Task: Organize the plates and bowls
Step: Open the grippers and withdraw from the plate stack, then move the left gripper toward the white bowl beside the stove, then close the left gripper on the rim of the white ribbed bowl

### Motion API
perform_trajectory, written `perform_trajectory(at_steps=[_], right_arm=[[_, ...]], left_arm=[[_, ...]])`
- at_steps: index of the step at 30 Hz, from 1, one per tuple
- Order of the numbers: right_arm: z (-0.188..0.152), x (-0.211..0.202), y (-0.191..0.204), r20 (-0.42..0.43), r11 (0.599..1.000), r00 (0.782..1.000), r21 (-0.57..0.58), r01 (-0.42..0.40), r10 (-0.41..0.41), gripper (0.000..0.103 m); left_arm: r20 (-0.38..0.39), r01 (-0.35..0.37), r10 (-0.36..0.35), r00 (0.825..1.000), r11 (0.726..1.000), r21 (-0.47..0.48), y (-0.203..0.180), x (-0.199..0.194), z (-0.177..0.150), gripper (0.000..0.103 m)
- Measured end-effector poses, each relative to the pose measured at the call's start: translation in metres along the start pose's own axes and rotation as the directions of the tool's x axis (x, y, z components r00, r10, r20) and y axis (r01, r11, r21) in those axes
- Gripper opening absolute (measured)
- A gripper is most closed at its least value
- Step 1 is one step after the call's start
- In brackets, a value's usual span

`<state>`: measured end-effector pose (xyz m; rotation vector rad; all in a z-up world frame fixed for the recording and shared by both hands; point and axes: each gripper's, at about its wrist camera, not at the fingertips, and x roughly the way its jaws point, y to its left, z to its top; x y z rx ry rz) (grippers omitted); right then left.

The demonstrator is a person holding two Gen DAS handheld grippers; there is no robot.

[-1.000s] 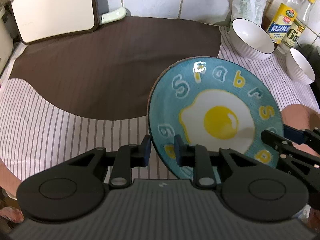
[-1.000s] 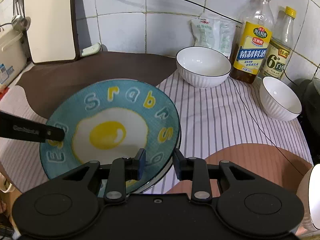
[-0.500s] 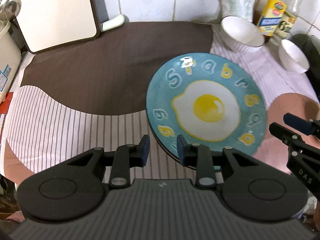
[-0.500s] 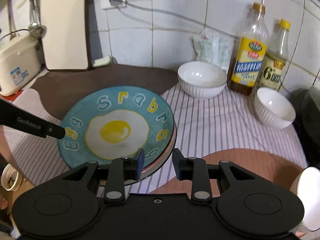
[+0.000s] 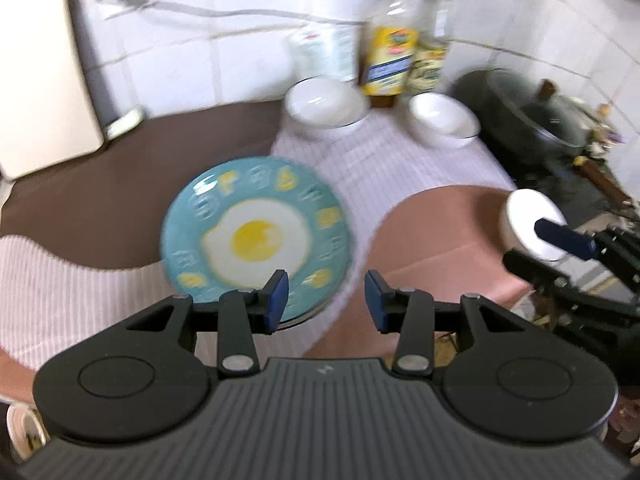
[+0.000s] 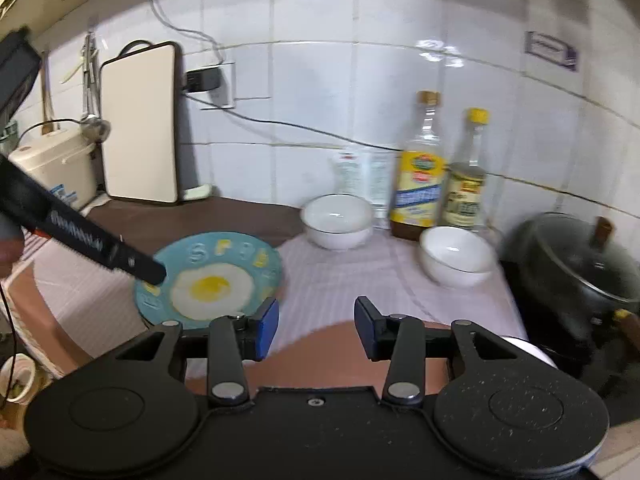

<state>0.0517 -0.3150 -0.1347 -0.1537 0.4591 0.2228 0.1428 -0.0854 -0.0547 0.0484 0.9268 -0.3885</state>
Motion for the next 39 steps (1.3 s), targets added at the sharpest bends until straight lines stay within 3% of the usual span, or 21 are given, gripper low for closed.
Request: perform_trajectory(at_steps=[9,15,21,24,27,31,39], right_arm=[[-0.043,-0.019,-0.046,0.007,0.992,0.994,0.062,0.110,-0.110,0.063],[-0.075,0.000,-0.071,-0.030,0.972,0.978,0.108,0.207,-0.205,0.067],[-0.102,0.024,-0.095,-0.060,0.954,0.967,0.159,0.253,-0.247,0.075],[-0.115,0.038,-0.105,-0.077,0.945,0.964,0.195,0.264,-0.253,0.079],[-0.124,0.047,-0.114,-0.060,0.936,0.960,0.213,0.279,-0.272,0.090],[-0.129,0.054,-0.119,-0.028,0.940,0.962,0.206,0.273,-0.273,0.094],[-0.130,0.076,-0.129,-0.013,0.945,0.966,0.205,0.256,-0.259,0.096]], left_arm=[[0.033,0.117,-0.119,0.992,0.991,0.068,-0.066,0.015,0.007,0.046],[0.033,0.198,-0.199,0.980,0.980,0.035,-0.099,0.052,0.009,0.046],[-0.004,0.260,-0.260,0.966,0.965,0.029,-0.129,0.103,0.009,0.046],[-0.024,0.277,-0.276,0.961,0.960,0.038,-0.144,0.128,0.011,0.046],[-0.042,0.296,-0.294,0.955,0.954,0.050,-0.159,0.152,0.013,0.046],[-0.069,0.343,-0.340,0.938,0.938,0.044,-0.177,0.180,0.018,0.046],[-0.111,0.354,-0.347,0.931,0.935,0.040,-0.192,0.214,0.029,0.041]])
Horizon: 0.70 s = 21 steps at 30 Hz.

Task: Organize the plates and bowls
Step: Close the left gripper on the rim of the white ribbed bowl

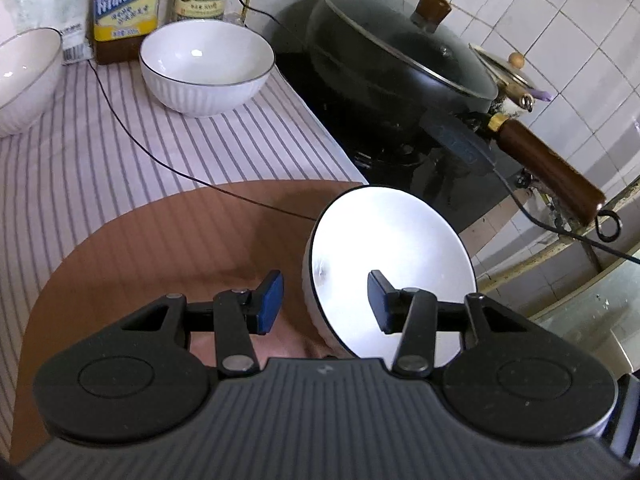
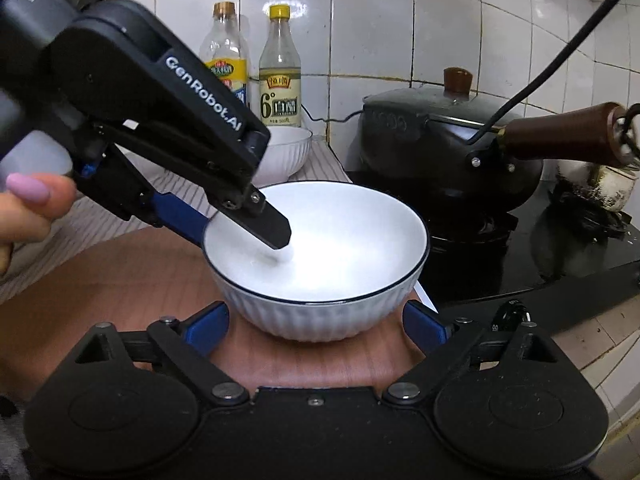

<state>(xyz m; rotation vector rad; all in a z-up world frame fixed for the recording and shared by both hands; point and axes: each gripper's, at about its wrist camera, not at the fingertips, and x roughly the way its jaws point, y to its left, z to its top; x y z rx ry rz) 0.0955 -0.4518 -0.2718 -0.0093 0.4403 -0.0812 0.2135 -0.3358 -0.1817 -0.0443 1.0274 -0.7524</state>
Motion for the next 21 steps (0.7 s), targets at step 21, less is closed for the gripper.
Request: perform_trajectory(at_steps=[21], right_arm=[[0.029,0.007,0.024,0.005,0.997,0.997,-0.002,-0.076,0.076,0.098]], left_arm=[[0.008,-0.049,0.049,0.999,0.999,0.004,0.018,-0.028,0.001,0.014]])
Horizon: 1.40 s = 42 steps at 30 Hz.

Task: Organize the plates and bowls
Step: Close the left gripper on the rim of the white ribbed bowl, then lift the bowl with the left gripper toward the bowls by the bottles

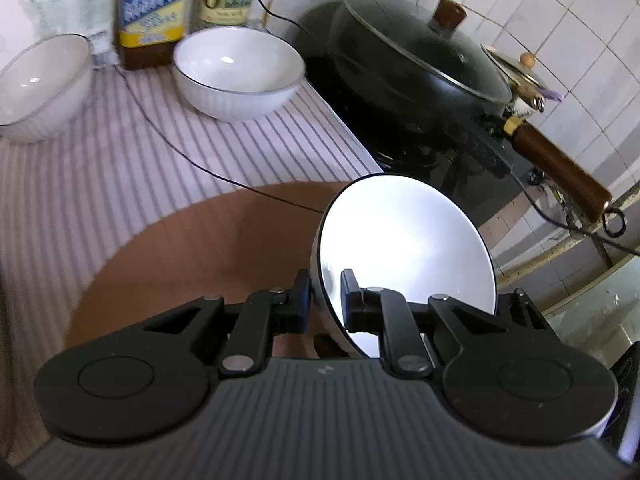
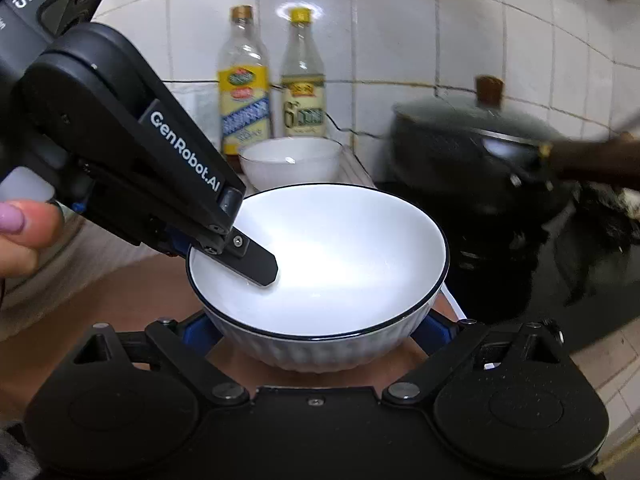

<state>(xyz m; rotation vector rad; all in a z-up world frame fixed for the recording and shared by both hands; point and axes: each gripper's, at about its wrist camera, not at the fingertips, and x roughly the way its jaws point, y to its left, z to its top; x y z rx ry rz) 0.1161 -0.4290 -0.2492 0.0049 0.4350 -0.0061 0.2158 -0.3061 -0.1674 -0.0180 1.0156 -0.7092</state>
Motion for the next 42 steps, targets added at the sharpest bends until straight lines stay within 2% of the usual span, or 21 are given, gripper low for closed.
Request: perform_trajectory(at_steps=[6,12,22,31,39,42], right_arm=[[0.023,-0.004,0.028,0.022,0.994,0.997,-0.074,-0.077,0.079,0.098],[0.039,0.008,0.057,0.020,0.975,0.981,-0.114,-0.191,0.194,0.099],[0.036,0.054,0.084,-0.029,0.936,0.946,-0.137,-0.324,0.323,0.098],[0.039,0.074,0.092,-0.070,0.921,0.938,-0.177,-0.348,0.341,0.098],[0.035,0.083,0.093,-0.135,0.917,0.928,-0.156,-0.367,0.349,0.098],[0.035,0.078,0.099,-0.148,0.930,0.942,-0.171,-0.325,0.301,0.098]], left_arm=[[0.025,-0.038,0.039,0.999,0.998,-0.051,0.022,-0.038,0.003,0.014],[0.043,-0.109,0.115,0.992,0.986,-0.124,0.051,-0.067,0.000,0.014],[0.005,-0.254,0.257,0.966,0.956,-0.147,0.086,-0.063,0.005,0.014],[-0.031,-0.314,0.312,0.950,0.942,-0.122,0.095,-0.047,0.008,0.014],[-0.077,-0.347,0.339,0.938,0.931,-0.118,0.100,-0.035,0.006,0.014],[-0.077,-0.346,0.339,0.938,0.930,-0.124,0.100,-0.031,0.003,0.017]])
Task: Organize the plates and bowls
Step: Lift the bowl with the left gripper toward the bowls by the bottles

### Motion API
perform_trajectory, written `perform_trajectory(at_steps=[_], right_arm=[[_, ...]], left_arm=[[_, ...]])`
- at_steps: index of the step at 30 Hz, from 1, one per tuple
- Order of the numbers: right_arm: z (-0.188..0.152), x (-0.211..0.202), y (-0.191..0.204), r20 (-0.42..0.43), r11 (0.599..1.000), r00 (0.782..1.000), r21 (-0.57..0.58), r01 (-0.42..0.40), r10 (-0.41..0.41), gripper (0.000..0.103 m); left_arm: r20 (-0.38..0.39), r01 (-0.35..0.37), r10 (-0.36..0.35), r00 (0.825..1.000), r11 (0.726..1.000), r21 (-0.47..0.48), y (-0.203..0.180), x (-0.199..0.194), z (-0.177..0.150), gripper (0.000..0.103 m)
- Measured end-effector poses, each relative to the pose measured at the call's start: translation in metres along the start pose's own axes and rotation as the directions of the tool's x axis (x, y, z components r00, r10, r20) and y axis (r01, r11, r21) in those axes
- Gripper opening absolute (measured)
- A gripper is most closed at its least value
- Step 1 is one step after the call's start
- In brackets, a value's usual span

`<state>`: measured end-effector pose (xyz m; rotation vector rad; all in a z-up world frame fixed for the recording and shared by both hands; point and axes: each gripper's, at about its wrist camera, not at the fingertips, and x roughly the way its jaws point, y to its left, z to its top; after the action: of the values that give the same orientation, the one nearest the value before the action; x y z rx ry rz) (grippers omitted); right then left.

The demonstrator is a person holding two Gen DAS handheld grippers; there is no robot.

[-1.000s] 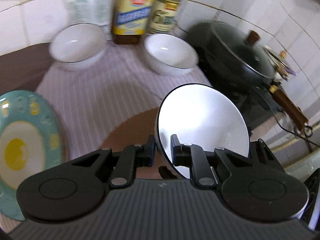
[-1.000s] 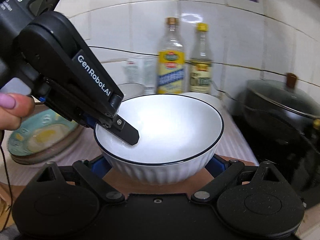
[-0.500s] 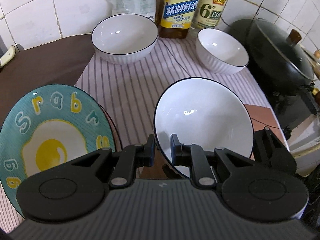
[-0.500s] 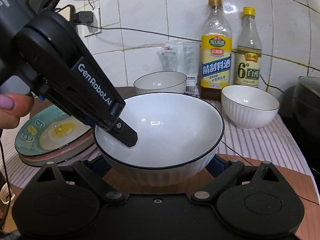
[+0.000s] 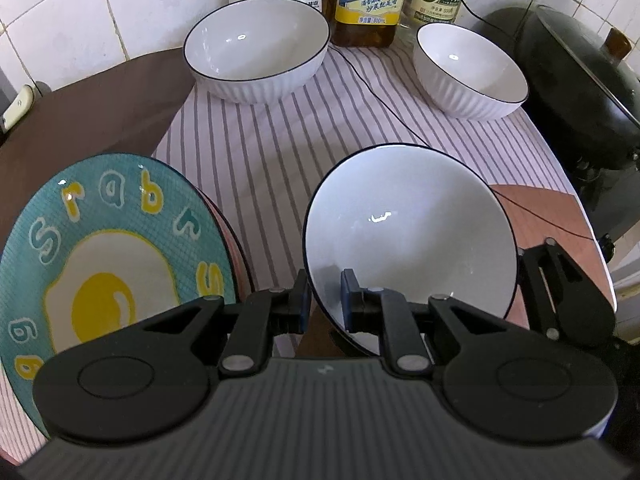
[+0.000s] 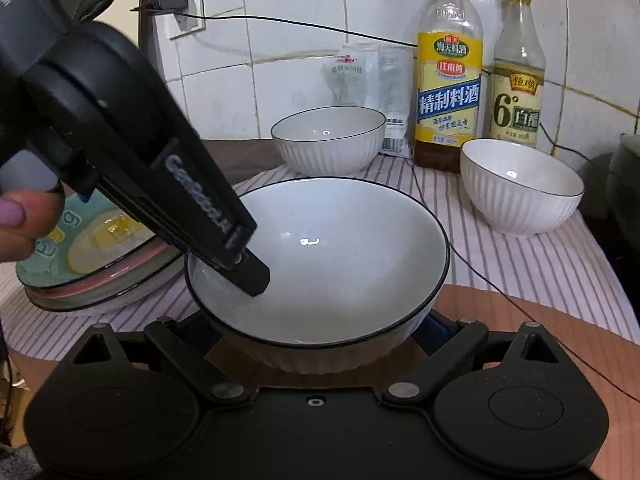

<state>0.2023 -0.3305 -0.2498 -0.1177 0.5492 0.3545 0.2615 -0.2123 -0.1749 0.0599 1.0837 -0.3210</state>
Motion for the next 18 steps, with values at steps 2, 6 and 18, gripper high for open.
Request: perform_trajectory(at_steps=[2,6,18], right_arm=[[0.002,-0.006,0.007,-0.020,0.999,0.999,-0.007,0.045,-0.045,0.098],[0.000,-0.028,0.010,-0.017,0.997,0.997,0.022,0.078,-0.078,0.098],[0.024,-0.113,-0.014,0.061,0.971,0.996,0.237,0.043,-0.059,0.098]], left_arm=[[-0.003,0.010,-0.010,1.000,1.000,-0.003,0.000,0.002,-0.002,0.017],[-0.010,0.007,-0.007,1.000,1.000,0.002,0.000,-0.004,-0.002,0.020],[0.053,0.065,-0.066,0.996,0.998,0.025,0.005,-0.069,0.007,0.028]])
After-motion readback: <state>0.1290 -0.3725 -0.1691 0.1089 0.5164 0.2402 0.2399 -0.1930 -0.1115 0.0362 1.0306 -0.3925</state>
